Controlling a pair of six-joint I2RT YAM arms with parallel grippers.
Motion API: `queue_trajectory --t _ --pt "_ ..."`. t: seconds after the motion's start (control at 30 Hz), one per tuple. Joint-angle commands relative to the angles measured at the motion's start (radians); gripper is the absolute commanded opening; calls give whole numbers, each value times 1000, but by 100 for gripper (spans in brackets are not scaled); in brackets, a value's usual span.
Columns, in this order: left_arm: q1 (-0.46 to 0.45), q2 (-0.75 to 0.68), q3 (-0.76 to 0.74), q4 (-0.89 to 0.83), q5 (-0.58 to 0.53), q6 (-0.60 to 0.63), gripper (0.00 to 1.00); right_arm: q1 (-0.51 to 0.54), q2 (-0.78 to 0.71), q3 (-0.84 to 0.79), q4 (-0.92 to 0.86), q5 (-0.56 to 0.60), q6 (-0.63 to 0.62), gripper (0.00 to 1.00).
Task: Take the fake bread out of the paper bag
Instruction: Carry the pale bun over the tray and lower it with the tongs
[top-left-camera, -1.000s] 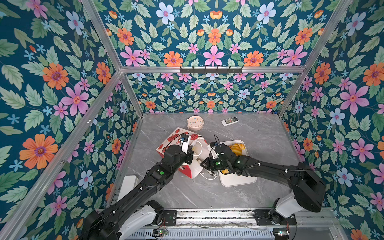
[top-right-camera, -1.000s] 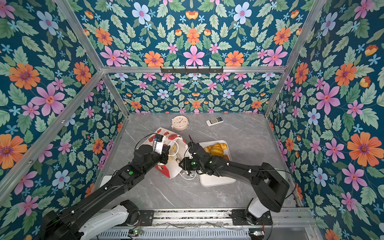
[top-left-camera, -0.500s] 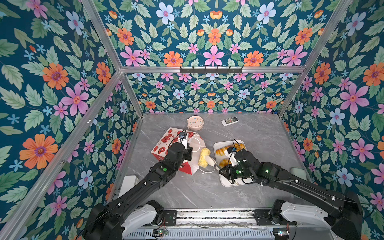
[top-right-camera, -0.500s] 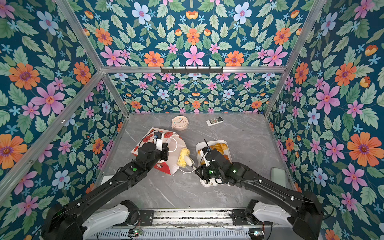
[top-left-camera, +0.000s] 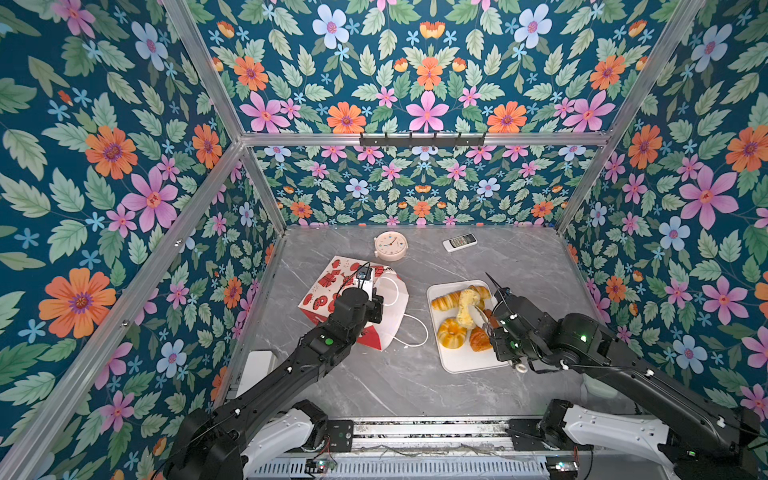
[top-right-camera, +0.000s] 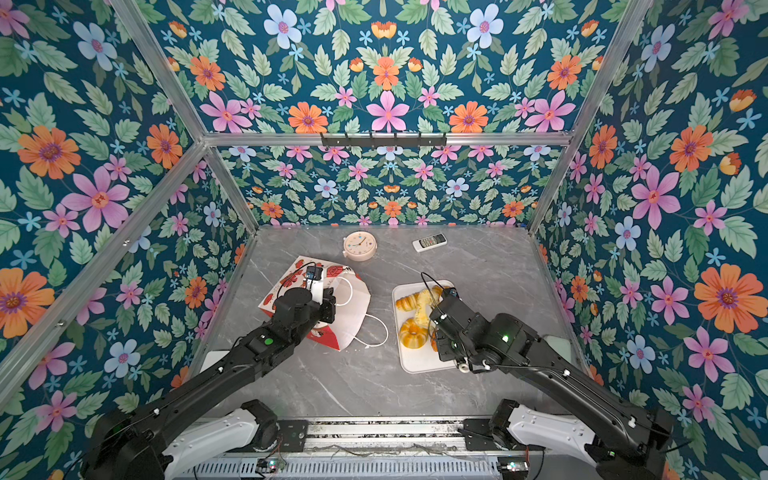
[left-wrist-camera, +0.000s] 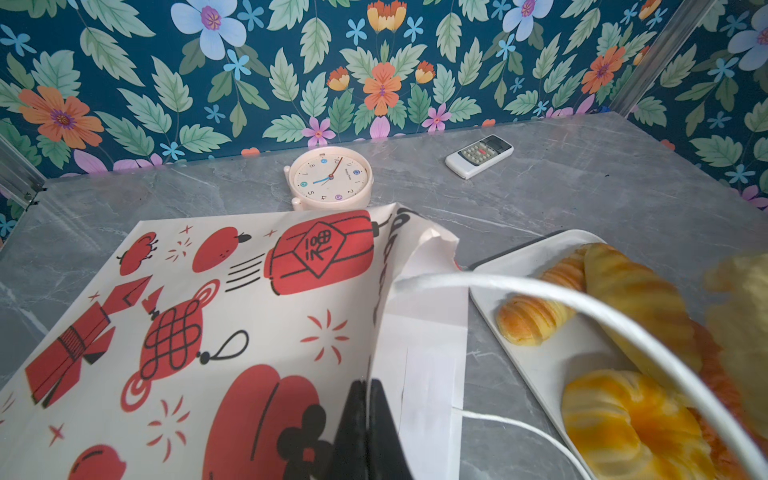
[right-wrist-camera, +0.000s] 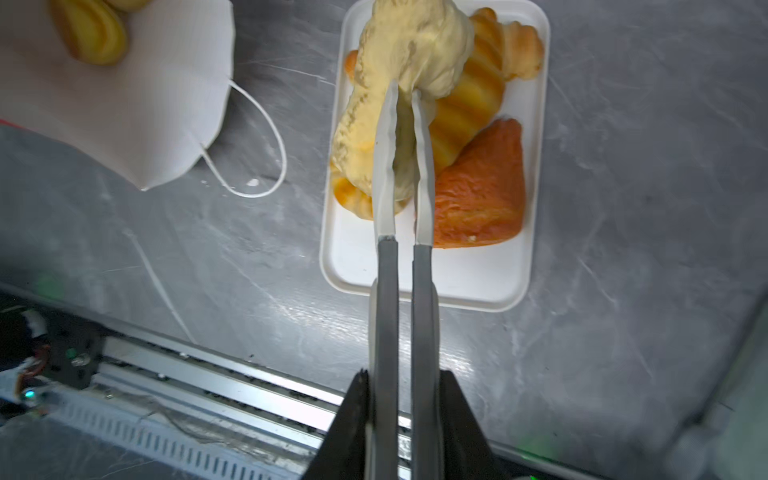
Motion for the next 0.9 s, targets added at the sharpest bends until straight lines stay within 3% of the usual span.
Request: queue_trajectory --t 0.0,0.3,0.87 --pt "2 -16 -9 29 -16 -7 3 10 52 59 -179 151 3 25" --pt "3 -59 -40 30 -20 -6 3 16 195 183 -381 250 40 26" --pt "3 -94 -75 53 -4 -16 3 21 325 148 -295 232 8 27"
